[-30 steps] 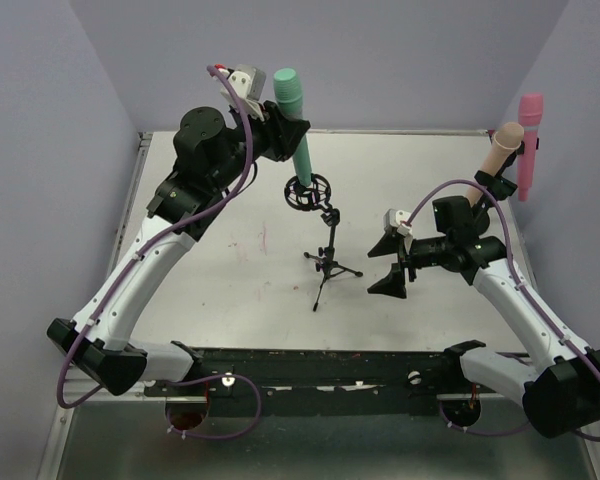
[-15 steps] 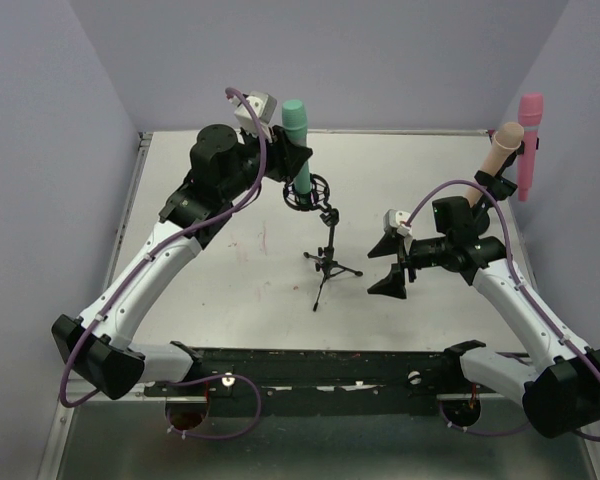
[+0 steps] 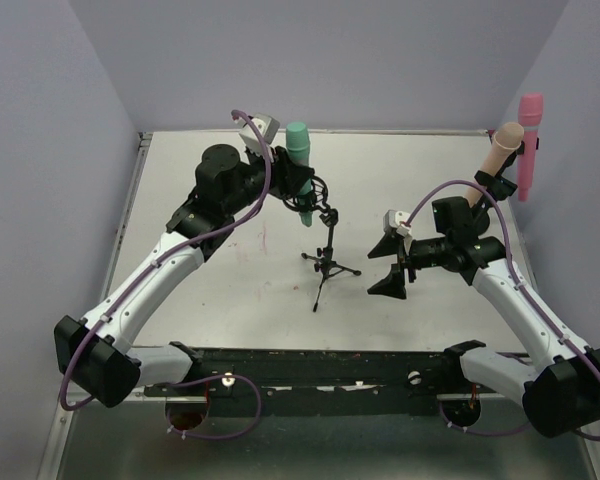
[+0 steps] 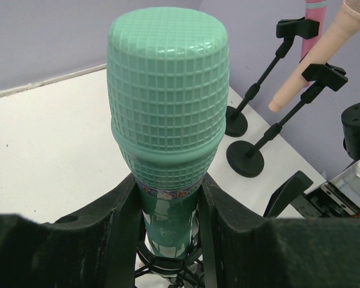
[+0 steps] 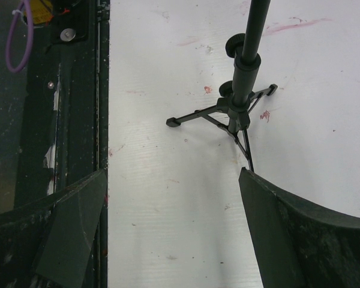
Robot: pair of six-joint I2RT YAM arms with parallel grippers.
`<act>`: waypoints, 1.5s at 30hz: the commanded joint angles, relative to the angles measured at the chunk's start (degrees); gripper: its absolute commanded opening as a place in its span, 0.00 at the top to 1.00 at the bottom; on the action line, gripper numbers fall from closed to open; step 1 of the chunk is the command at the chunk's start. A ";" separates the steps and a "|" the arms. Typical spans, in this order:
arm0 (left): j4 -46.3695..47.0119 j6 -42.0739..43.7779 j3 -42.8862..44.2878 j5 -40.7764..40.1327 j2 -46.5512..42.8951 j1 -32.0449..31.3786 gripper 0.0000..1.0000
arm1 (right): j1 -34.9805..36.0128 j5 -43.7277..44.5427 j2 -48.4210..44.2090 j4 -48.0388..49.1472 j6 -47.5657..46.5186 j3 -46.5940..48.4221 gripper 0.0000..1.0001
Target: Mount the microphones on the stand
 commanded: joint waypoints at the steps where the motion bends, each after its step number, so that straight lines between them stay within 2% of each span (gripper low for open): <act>1: 3.57 -1.11 -2.76 2.29 -3.38 0.15 0.52 | -0.21 0.33 0.47 0.72 -0.82 -0.72 0.00; 2: 3.57 -1.11 -3.03 2.20 -3.74 0.07 0.41 | -0.21 0.24 0.47 0.72 -0.91 -0.72 0.00; 4: 3.04 -1.20 -3.20 1.67 -4.62 0.15 0.27 | -0.21 0.24 0.64 0.63 -0.99 -0.81 0.00; 6: 1.91 -0.85 -2.85 0.45 -5.49 0.24 0.19 | -0.21 0.33 0.73 0.54 -1.00 -0.81 0.00; 13: -4.16 2.57 -1.36 -3.25 -8.66 0.15 0.11 | -0.21 0.59 0.91 0.28 -1.43 -0.81 0.00; 19: -4.78 6.09 -5.04 -7.02 -15.68 0.33 0.02 | -0.21 0.68 0.91 0.19 -2.05 -1.16 0.00; 24: -5.66 6.80 -11.63 -6.86 -23.67 0.85 0.01 | -0.21 0.15 0.64 0.45 -3.98 -2.04 0.00; 29: -5.67 4.87 -21.81 -4.22 -33.25 0.86 0.01 | -0.21 -2.21 2.40 0.90 -6.96 -2.31 0.00; 31: -2.78 2.15 -27.34 -0.98 -37.12 0.86 0.01 | -0.21 -4.49 3.63 -0.42 -9.68 -1.96 0.00; 34: 6.69 -3.38 -36.40 4.20 -41.52 0.86 0.01 | -0.21 -6.35 5.21 -1.13 -11.54 -2.22 0.01; 36: 12.24 -6.55 -40.54 6.15 -42.24 0.77 0.01 | -0.21 -6.09 5.74 -1.48 -12.15 -2.48 0.00; 40: 15.78 -7.27 -42.84 6.68 -40.57 -1.25 0.02 | -0.21 -5.39 5.22 0.80 -10.14 -2.83 0.00; 45: 12.98 -4.02 -40.30 4.05 -37.06 -5.56 0.02 | -0.13 -5.91 5.65 1.95 -8.99 -0.65 0.00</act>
